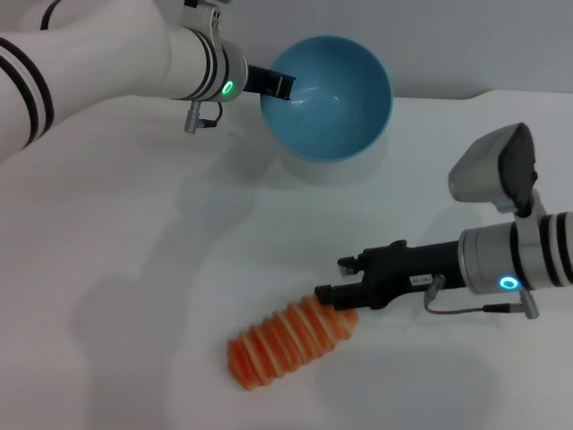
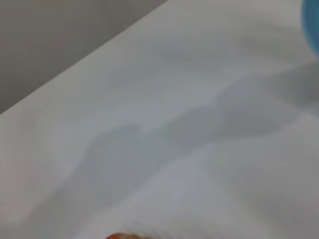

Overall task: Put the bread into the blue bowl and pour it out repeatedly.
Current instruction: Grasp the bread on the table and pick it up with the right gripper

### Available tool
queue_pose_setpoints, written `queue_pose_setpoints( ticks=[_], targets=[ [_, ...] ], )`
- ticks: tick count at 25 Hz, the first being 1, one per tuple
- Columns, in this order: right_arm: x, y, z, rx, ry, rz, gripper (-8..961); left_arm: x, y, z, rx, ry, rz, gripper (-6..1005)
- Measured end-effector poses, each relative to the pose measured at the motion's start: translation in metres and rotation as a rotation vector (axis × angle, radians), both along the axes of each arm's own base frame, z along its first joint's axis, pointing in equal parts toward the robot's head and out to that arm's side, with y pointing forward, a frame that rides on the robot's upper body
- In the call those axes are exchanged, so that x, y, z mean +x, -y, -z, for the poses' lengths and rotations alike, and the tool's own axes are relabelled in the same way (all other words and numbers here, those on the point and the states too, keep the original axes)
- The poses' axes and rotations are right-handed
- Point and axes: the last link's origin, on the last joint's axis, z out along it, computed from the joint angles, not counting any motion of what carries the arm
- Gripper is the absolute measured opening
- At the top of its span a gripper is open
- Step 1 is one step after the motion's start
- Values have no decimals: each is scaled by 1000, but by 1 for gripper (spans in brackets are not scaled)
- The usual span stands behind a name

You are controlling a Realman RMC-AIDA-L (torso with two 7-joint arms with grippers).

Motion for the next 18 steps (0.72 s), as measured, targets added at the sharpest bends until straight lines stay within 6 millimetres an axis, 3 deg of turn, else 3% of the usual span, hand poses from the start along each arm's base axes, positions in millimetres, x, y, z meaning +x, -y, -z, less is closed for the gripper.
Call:
queue_pose_setpoints(
  ticks=[18],
  targets=[
    [2, 8, 15, -38, 62, 37, 690, -9, 3, -1, 11, 4, -10, -2]
  ],
)
